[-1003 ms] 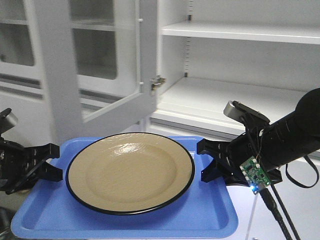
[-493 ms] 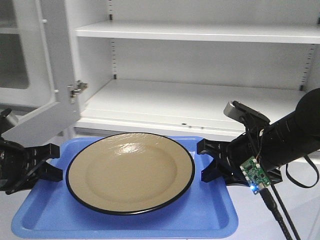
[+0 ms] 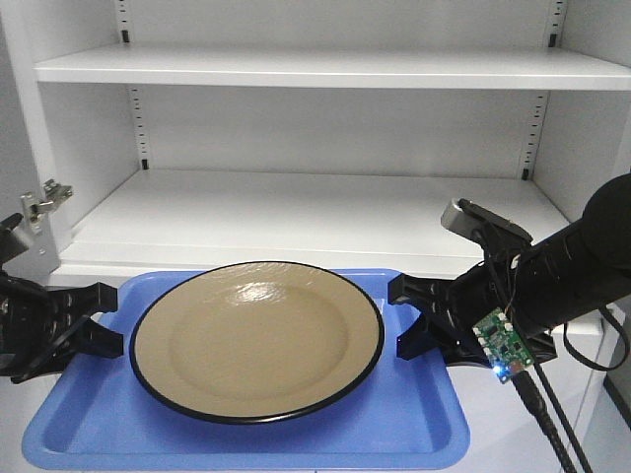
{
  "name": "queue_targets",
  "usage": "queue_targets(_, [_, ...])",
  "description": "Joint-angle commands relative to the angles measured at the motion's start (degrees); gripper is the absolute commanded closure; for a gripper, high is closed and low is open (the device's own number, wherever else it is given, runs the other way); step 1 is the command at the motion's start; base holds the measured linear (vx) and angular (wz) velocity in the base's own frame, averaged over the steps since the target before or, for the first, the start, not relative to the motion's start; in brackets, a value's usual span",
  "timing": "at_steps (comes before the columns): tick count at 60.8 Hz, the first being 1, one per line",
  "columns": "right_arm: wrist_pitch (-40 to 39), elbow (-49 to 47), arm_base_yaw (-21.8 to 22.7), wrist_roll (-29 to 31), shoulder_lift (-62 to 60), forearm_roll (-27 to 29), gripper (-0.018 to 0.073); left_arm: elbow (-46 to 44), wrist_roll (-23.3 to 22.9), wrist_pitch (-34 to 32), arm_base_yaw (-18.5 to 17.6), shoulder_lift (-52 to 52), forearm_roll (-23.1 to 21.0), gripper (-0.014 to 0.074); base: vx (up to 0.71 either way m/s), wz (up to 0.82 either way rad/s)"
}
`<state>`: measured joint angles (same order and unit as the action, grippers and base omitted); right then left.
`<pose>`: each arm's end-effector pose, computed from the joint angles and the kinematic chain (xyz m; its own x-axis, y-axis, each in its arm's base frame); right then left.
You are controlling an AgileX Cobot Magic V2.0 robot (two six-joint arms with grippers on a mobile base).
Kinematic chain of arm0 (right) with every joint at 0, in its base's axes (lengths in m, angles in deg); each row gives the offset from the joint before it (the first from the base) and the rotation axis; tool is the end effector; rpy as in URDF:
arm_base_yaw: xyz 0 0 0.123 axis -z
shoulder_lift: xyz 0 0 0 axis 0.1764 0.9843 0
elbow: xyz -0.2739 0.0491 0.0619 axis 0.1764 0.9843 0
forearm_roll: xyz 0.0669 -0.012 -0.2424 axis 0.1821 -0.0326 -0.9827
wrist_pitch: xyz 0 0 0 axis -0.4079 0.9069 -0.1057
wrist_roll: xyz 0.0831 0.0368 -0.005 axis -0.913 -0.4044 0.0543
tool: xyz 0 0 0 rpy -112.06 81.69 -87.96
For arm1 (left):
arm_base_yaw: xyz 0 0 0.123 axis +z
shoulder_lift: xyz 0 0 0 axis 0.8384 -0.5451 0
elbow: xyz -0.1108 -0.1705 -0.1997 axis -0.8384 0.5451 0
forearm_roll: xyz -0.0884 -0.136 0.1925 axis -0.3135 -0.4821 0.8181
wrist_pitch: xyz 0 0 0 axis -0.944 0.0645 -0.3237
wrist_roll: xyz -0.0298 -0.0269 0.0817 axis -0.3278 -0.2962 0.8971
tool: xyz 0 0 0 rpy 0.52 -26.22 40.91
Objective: Place disk in tray to left cabinet
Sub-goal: 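Keep holding the tray with both grippers as the base turns to the cabinet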
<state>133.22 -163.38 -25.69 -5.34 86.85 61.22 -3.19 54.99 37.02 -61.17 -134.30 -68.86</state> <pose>0.3252 0.1248 0.3445 -0.8941 0.0747 -0.4417 -0.1615 0.8660 0.4733 0.3010 -0.0611 0.3414 -0.8226 -0.2152 -0.5262 0.0994 0.8569 -0.5059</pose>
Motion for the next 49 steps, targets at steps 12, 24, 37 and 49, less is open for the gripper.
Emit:
queue_targets(12, [-2.8, -2.2, -1.1, 1.2, -2.7, 7.0, 0.0564, -2.2, -0.4, -1.0, -1.3, 2.5, -7.6, 0.0596, 0.22, -0.1])
queue_targets(24, [-2.8, -2.2, -1.1, 1.2, -2.7, 7.0, 0.0564, -2.2, -0.4, -1.0, -1.3, 2.5, -7.6, 0.0596, 0.25, -0.09])
queue_targets(37, [-2.8, -2.2, -1.1, 1.2, -2.7, 7.0, 0.0564, -2.2, -0.4, -1.0, -1.3, 2.5, -7.6, 0.0596, 0.25, -0.11])
queue_targets(49, [-2.8, -2.2, -1.1, 1.2, -2.7, 7.0, 0.0564, -2.2, -0.4, -1.0, -1.3, 2.5, -7.6, 0.0596, 0.23, -0.11])
